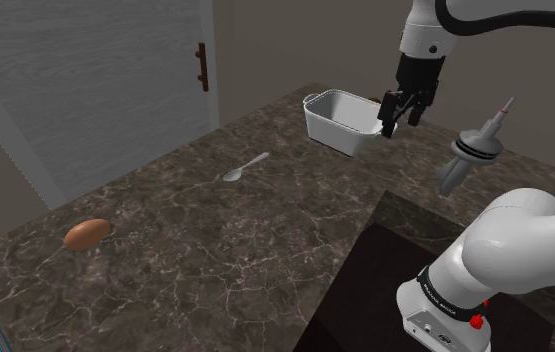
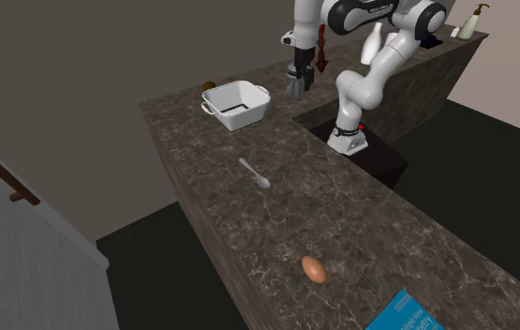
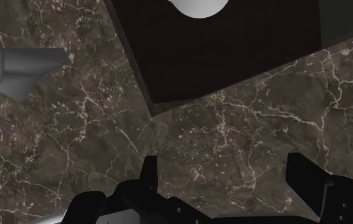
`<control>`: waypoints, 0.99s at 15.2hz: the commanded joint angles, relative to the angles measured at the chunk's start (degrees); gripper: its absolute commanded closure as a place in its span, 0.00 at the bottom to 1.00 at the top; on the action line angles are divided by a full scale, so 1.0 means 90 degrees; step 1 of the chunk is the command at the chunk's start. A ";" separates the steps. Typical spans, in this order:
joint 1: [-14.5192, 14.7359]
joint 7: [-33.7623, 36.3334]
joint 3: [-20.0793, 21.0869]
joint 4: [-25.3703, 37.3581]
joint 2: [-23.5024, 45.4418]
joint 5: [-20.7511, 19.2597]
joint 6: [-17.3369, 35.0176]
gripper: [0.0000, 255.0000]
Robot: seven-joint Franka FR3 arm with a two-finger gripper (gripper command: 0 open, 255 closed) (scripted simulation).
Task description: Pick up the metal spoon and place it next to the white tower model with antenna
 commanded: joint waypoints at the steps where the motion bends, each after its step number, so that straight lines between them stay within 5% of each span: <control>1: 0.0000 0.0000 0.0000 0.0000 0.0000 0.0000 0.0000 0.00; 15: -0.0248 0.3952 0.1509 -0.0113 0.1930 0.1811 0.2519 0.00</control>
